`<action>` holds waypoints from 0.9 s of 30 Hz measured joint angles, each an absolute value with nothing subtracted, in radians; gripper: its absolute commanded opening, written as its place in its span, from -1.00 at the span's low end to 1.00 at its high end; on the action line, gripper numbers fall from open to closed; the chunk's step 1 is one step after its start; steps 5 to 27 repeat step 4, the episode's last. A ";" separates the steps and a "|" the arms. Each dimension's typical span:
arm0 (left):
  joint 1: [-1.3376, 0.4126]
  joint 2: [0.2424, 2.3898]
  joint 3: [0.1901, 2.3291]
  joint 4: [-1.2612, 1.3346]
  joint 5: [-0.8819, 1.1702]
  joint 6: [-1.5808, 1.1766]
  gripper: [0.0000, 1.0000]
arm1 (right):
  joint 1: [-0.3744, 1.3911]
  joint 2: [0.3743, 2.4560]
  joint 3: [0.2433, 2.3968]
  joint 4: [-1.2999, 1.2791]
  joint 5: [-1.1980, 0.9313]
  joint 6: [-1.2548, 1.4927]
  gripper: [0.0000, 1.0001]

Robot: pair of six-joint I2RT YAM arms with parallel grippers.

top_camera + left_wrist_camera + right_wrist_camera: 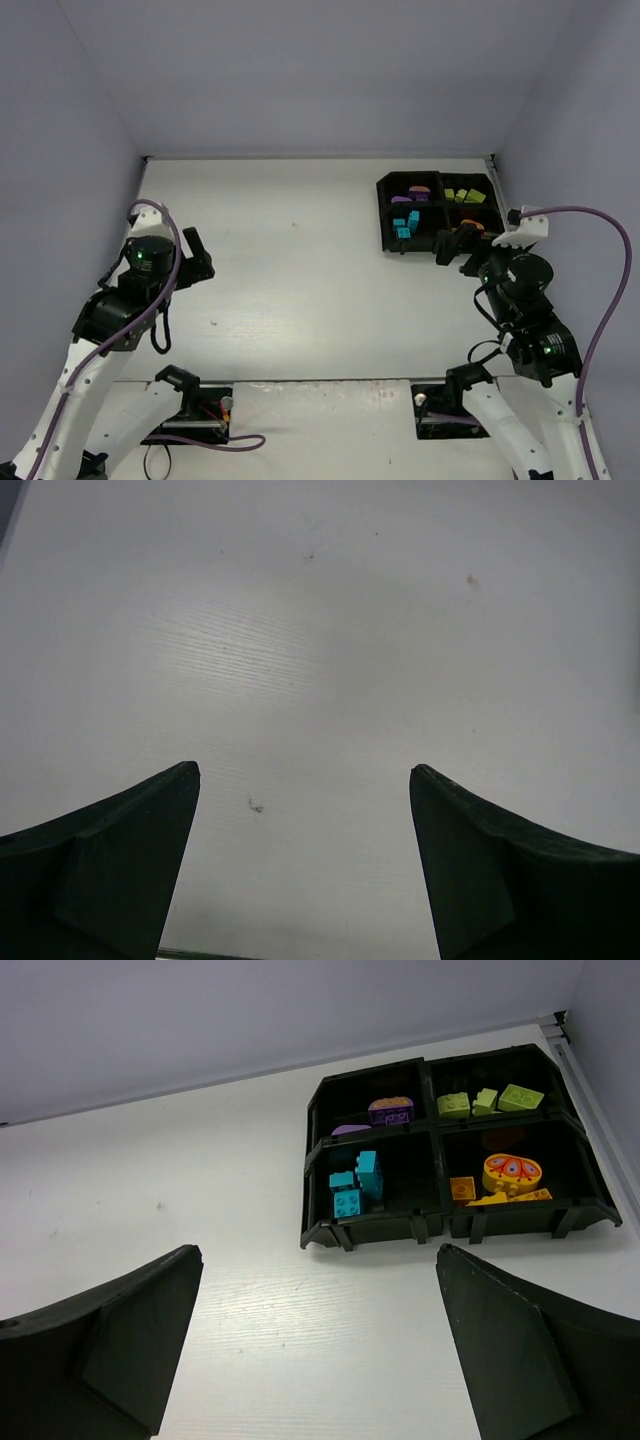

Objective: Sort the legos into containers by color

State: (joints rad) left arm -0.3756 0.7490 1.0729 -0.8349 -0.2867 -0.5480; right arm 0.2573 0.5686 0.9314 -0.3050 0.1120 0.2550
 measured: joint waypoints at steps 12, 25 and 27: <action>-0.376 0.726 1.085 -0.857 -0.285 -0.573 0.59 | 0.265 0.566 0.931 -0.316 0.095 0.257 1.00; -0.376 0.726 1.085 -0.857 -0.285 -0.573 0.59 | 0.265 0.566 0.931 -0.316 0.095 0.257 1.00; -0.376 0.726 1.085 -0.857 -0.285 -0.573 0.59 | 0.265 0.566 0.931 -0.316 0.095 0.257 1.00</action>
